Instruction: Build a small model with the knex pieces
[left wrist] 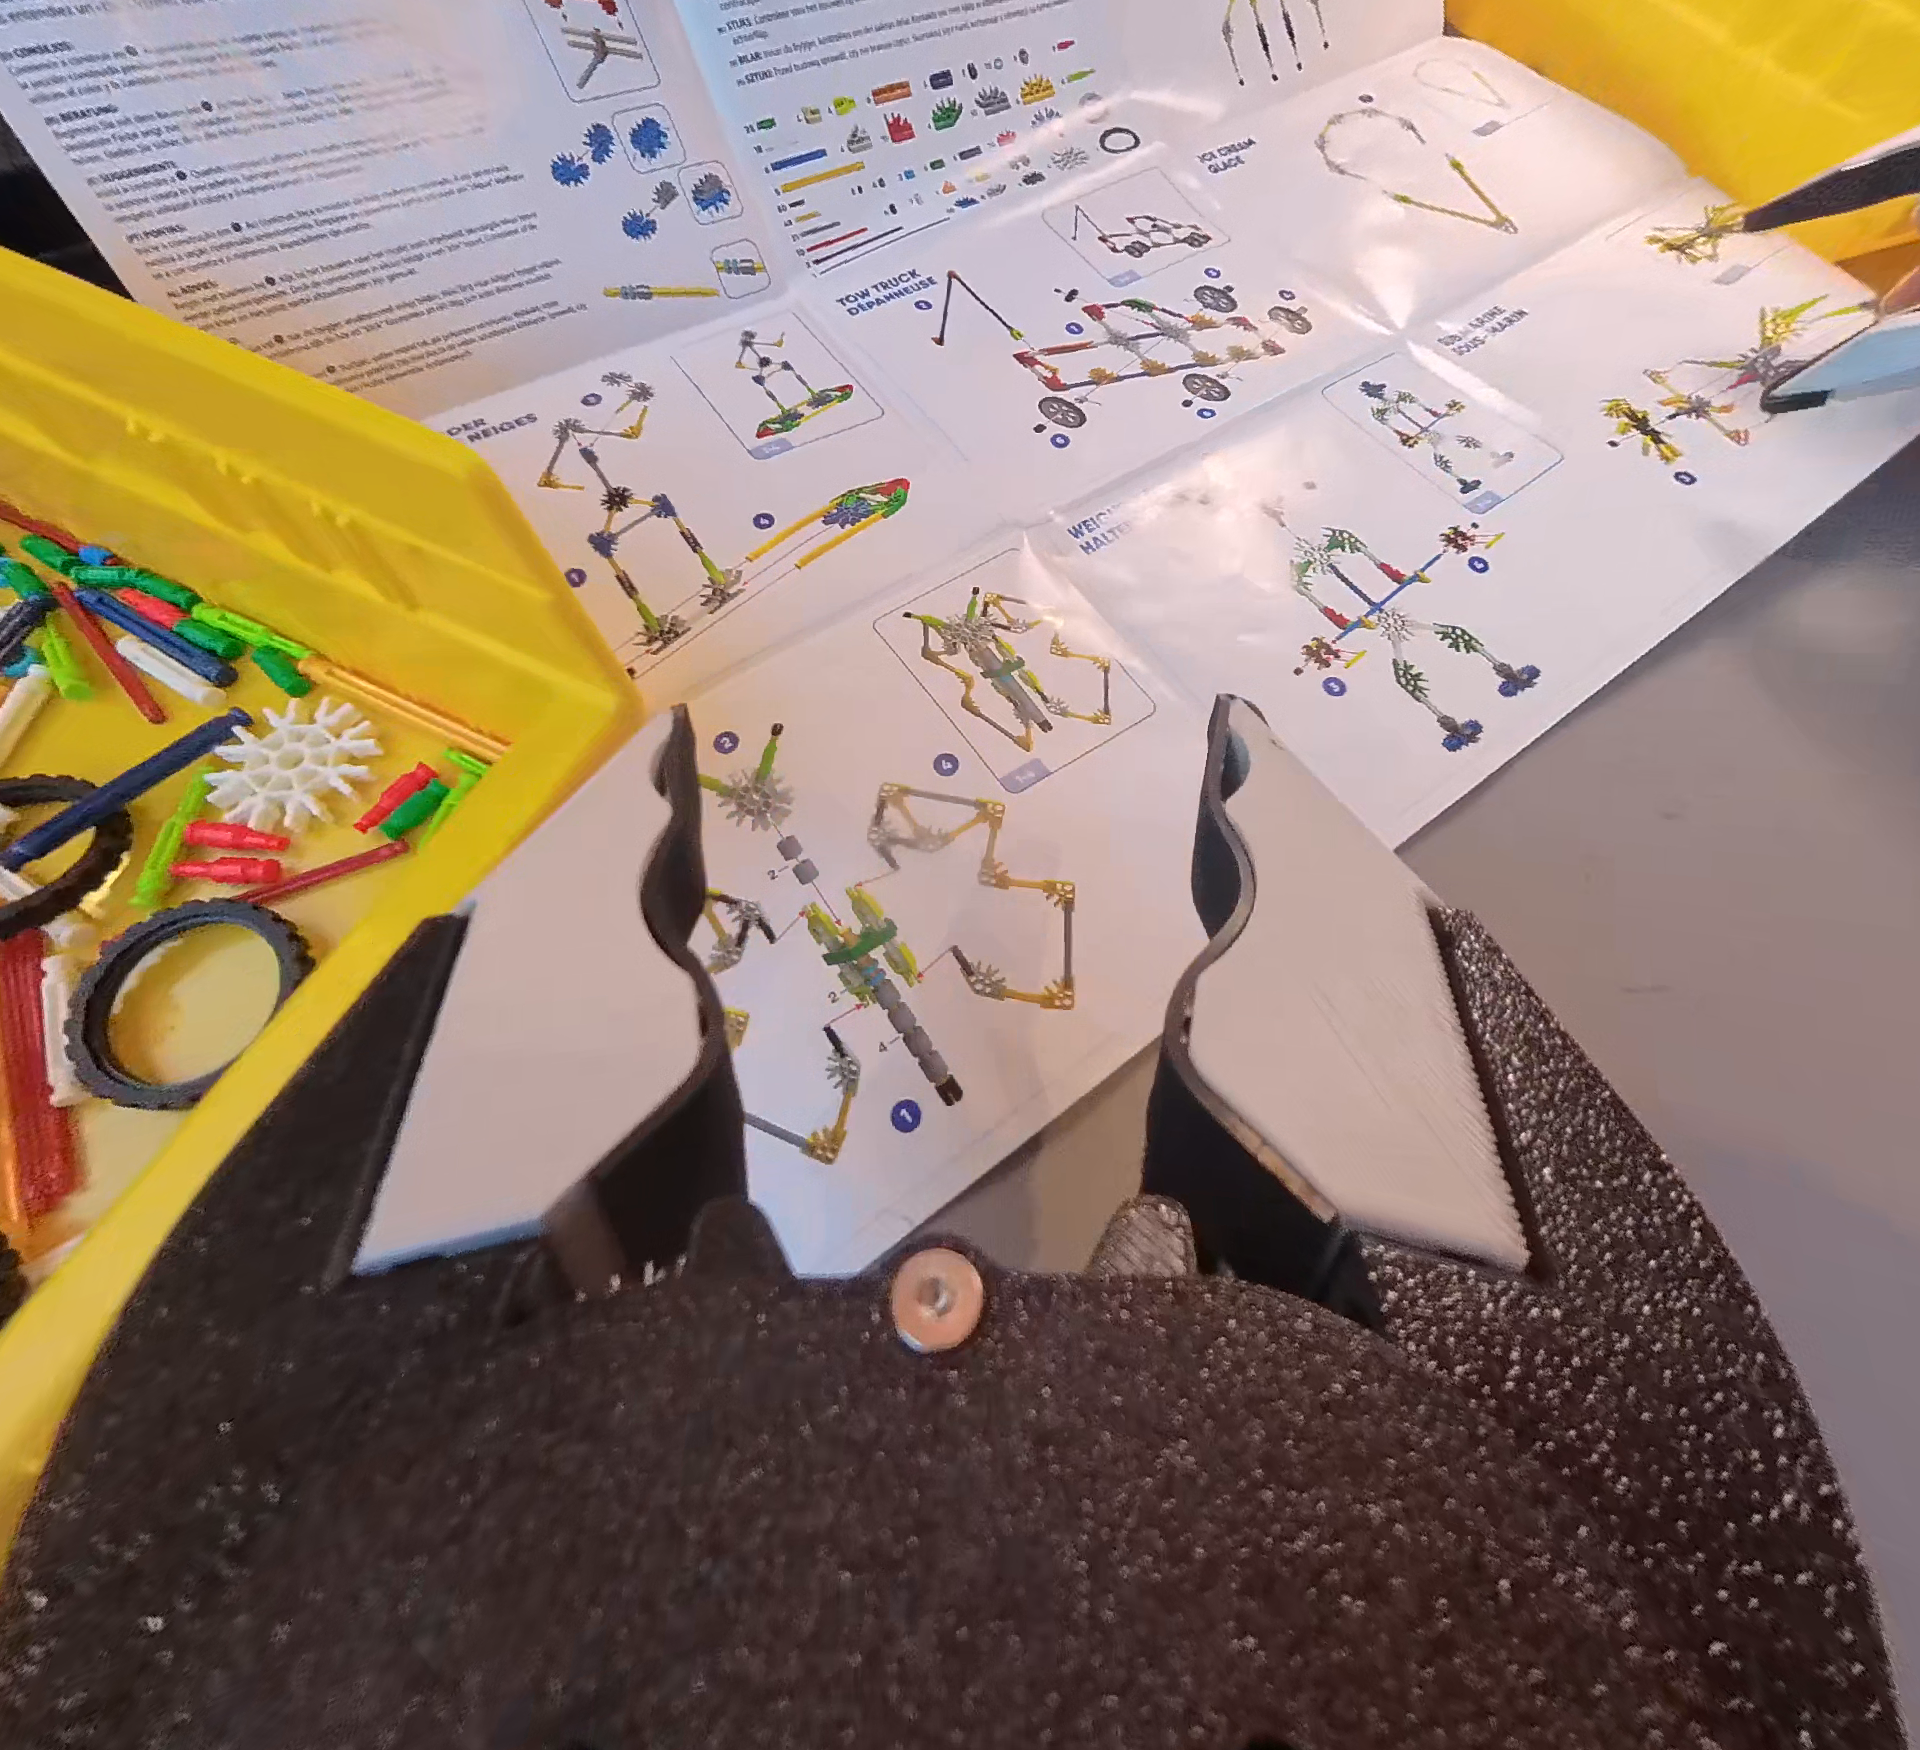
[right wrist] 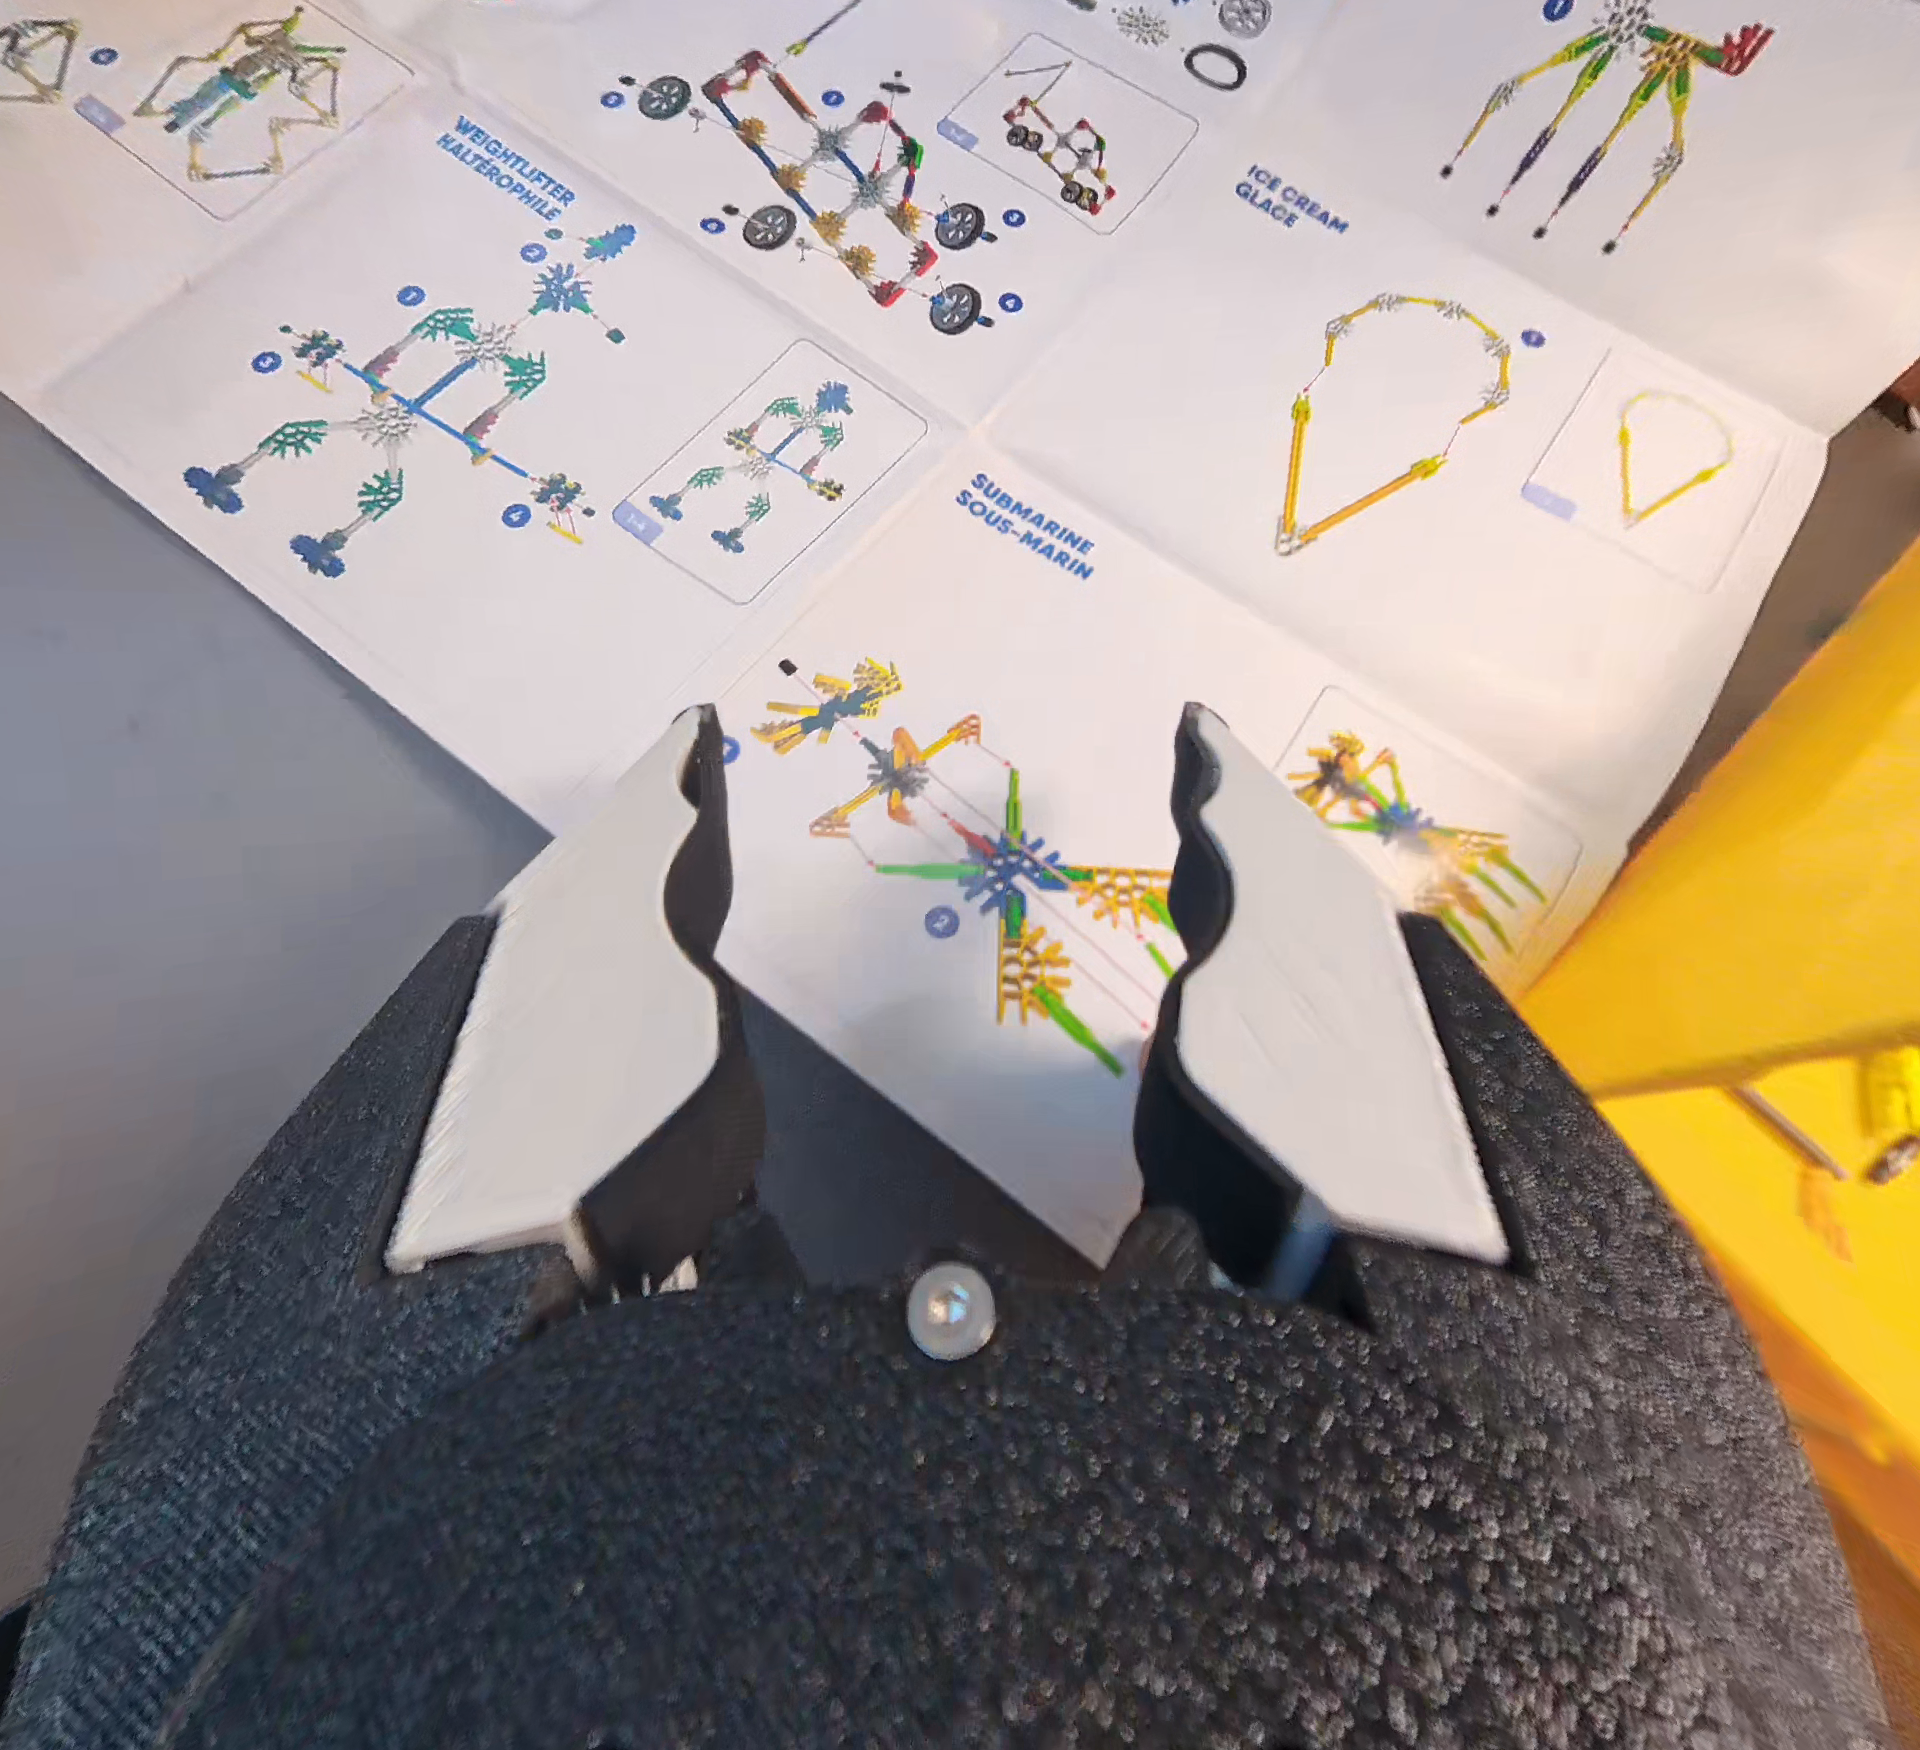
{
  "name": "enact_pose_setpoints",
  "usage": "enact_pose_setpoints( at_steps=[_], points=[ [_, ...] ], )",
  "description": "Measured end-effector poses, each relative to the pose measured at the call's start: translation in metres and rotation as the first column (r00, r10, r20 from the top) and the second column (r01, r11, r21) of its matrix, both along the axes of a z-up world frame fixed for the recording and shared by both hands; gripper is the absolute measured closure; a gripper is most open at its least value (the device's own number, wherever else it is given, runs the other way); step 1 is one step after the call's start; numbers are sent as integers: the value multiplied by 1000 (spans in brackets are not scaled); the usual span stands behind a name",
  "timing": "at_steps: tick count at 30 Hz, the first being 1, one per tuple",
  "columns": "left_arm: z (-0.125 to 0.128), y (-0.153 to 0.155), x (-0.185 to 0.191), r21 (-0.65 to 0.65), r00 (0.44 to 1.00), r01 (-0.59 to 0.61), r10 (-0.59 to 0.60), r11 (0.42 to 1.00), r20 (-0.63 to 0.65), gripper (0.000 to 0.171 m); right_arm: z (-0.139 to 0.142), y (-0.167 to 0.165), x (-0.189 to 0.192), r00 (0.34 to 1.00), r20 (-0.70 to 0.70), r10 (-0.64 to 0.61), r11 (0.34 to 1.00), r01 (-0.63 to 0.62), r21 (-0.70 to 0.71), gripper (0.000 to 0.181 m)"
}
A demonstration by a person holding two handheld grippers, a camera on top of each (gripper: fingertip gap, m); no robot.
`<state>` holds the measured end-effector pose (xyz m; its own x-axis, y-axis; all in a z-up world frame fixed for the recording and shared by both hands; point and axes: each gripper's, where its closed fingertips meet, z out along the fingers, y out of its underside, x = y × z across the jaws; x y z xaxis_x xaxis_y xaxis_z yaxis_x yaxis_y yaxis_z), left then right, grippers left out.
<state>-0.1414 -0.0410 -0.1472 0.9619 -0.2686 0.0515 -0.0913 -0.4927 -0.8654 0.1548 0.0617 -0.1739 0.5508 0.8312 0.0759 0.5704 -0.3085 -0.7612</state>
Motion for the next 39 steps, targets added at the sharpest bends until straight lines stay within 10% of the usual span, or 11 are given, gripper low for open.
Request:
enact_pose_setpoints(
  at_steps=[39],
  points=[
    [12, -8, 22, 174, 999, -17, 9, 985, 48, 135, 33, -44, -67, 936, -314, 159, 984, -124, 127, 105]
  ],
)
